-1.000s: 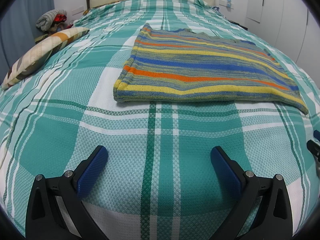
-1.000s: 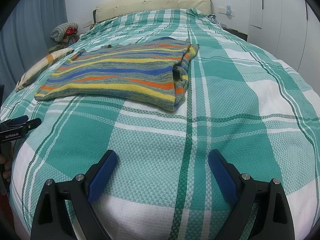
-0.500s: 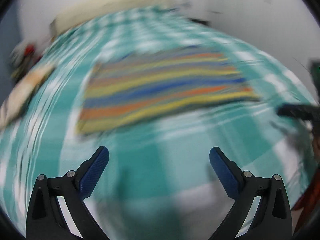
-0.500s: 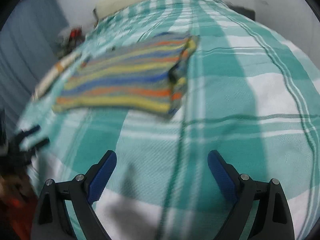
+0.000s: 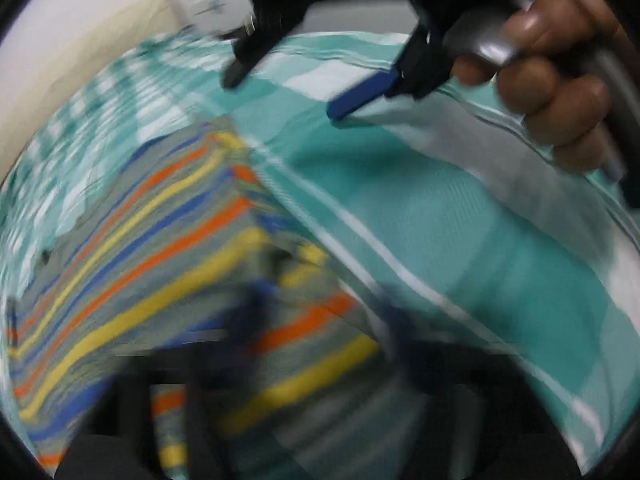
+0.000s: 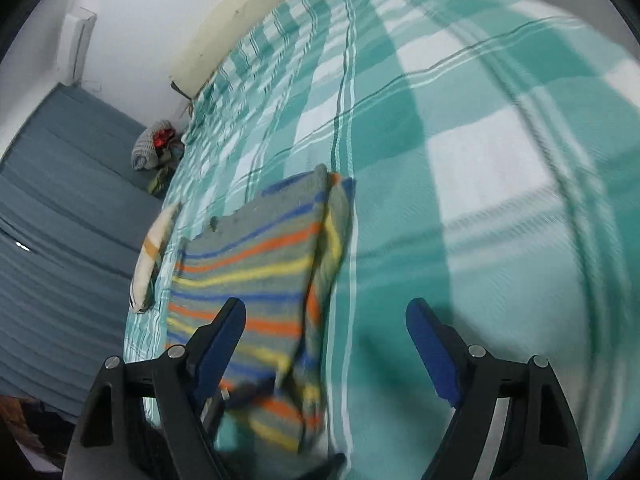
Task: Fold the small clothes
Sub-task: 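Grasp the sweater's folded edge with the left tool while the right tool grasps it too, then fold the sweater in half with both tools and release it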
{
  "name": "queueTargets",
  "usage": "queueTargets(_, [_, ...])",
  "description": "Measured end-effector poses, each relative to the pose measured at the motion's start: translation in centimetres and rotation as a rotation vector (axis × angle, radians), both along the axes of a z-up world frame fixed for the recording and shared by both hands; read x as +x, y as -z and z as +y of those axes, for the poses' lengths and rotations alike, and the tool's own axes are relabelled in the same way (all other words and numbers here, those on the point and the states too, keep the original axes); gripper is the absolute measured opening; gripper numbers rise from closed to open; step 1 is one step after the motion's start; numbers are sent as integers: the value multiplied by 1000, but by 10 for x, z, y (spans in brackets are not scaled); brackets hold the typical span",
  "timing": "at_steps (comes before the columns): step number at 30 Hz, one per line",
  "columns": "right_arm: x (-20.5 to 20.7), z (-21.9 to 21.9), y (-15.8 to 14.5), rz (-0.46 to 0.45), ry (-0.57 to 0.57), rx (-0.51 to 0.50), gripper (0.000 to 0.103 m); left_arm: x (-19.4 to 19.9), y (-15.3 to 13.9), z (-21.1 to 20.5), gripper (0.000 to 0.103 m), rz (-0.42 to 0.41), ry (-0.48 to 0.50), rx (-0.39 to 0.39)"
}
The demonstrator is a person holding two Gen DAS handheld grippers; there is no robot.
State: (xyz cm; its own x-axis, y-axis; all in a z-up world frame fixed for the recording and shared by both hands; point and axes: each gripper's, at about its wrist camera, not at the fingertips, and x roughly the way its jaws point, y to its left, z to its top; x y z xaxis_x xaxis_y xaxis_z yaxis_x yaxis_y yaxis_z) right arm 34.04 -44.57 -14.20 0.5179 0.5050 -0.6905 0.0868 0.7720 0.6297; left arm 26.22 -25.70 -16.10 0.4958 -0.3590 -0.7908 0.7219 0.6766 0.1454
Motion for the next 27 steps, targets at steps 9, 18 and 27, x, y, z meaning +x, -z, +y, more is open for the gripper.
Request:
queueTargets(9, [102,44,22,43,-14,-140,8,8,-45,51,8,86,-79,-263])
queueTargets(18, [131,184,-88,-171,-232,-198,8,54,-95,257,8,156,-456,-560])
queueTargets(27, [177,361,-39,-141,-409,-226,9,69,-32,359,8,206,-730,-527])
